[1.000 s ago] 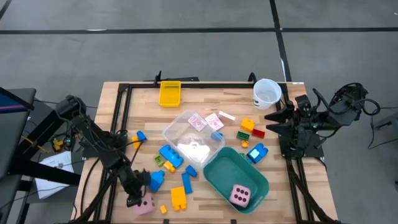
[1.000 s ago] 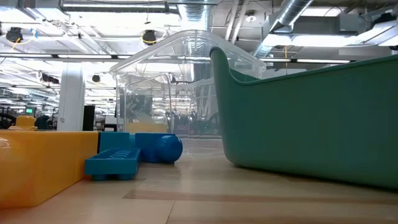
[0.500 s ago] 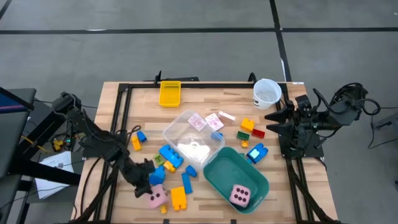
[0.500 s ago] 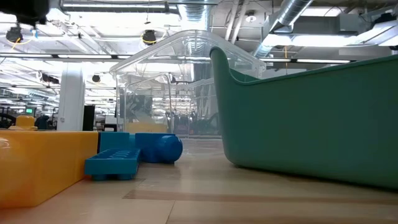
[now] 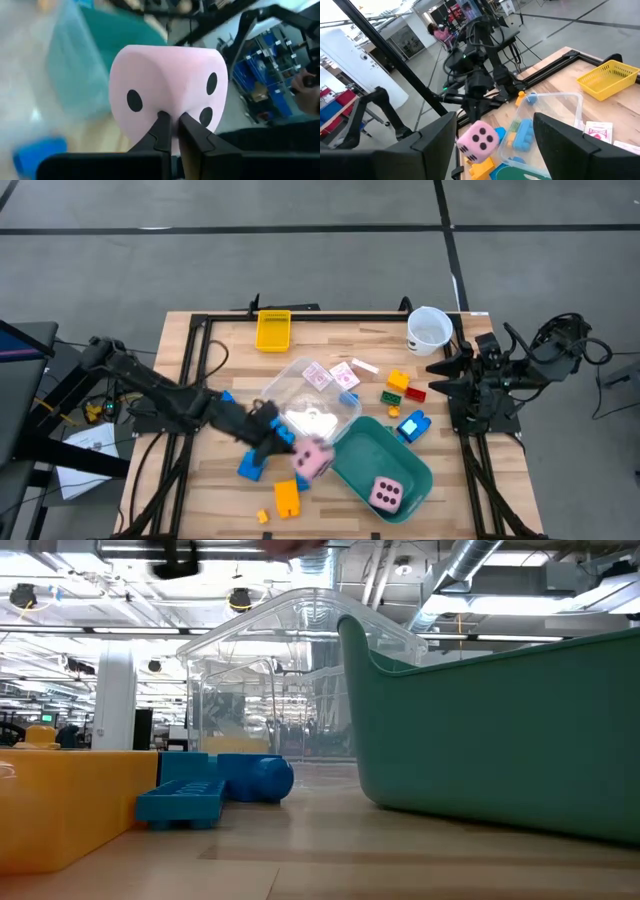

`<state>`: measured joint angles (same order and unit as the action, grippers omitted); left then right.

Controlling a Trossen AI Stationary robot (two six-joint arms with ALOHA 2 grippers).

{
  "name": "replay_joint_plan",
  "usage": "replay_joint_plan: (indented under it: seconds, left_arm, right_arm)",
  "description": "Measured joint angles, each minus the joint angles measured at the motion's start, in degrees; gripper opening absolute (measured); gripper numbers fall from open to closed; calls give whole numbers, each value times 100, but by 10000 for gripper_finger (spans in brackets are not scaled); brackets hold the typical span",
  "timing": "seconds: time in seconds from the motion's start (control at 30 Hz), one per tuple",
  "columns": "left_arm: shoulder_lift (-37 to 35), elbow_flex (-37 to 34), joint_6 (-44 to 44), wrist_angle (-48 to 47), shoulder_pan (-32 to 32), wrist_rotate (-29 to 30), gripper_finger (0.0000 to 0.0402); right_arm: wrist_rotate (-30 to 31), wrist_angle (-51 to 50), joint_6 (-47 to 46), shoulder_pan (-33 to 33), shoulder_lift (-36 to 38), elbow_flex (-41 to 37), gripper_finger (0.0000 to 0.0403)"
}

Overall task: Pick & Place Toys
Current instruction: Put the pink die into the green bin, then put the blue game pieces into the transparent bin

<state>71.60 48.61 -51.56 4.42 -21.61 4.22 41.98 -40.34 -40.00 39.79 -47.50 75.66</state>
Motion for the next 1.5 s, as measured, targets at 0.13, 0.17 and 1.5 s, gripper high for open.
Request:
replay_joint_plan:
  seconds: [0.13,0.17,1.5]
  left_arm:
    - [769,845,658,-6,551,-503,1]
    - [1005,1065,805,-6,654,-647,1]
    - [3119,3052,1686,-551,1076,-1502,1]
  right_arm:
    - [2,11,113,0,81,0,254]
    - [2,11,143,0,89,0,254]
    - [-149,-138,790,-11,339,0,254]
